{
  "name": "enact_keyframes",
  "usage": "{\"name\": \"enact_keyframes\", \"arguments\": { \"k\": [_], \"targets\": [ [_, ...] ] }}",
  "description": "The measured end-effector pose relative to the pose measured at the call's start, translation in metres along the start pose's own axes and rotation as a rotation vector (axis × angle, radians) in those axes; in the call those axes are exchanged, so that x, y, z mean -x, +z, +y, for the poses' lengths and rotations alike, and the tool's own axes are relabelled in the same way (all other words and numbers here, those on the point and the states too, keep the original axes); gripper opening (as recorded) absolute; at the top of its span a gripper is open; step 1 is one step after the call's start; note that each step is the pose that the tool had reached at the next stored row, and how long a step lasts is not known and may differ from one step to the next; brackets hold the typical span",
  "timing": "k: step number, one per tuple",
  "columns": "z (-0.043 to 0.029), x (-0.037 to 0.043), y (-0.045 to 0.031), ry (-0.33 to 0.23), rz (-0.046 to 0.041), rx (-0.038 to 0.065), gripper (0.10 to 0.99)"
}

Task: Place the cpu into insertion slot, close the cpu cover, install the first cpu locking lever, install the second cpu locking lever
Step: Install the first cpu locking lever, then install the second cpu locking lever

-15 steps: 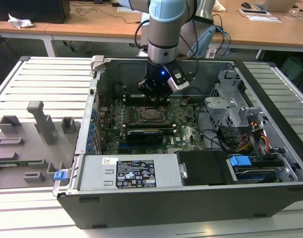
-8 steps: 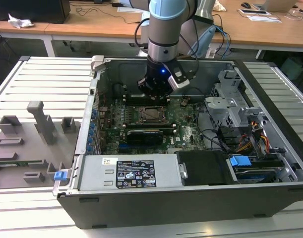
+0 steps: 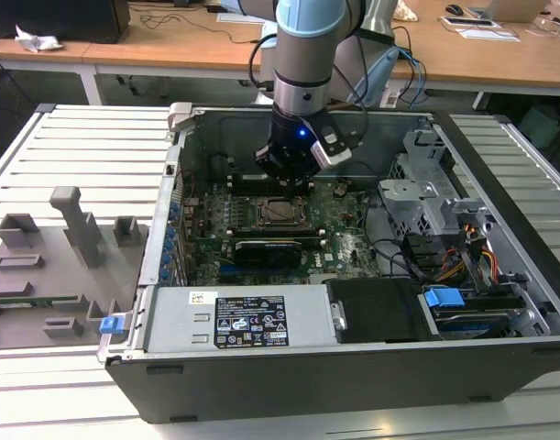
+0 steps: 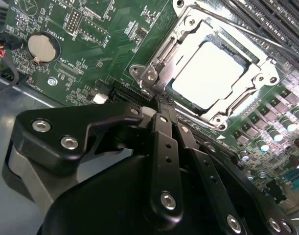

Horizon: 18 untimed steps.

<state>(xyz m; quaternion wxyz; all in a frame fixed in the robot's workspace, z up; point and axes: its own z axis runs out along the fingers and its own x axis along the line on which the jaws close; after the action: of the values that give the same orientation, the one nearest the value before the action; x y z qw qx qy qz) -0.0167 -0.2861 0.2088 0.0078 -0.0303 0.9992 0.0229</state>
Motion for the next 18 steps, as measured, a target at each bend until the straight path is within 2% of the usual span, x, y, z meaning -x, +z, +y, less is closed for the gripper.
{"name": "enact_keyframes", "arguments": {
  "k": [7, 14, 18],
  "targets": [
    [-0.0124, -0.0003, -0.0006, 0.000, 0.0000, 0.000, 0.106],
    [-0.0162, -0.0005, -0.0013, 0.000, 0.0001, 0.000, 0.106],
    [-0.0157, -0.0002, -0.0126, 0.000, -0.0001, 0.000, 0.106]
  ]
}}
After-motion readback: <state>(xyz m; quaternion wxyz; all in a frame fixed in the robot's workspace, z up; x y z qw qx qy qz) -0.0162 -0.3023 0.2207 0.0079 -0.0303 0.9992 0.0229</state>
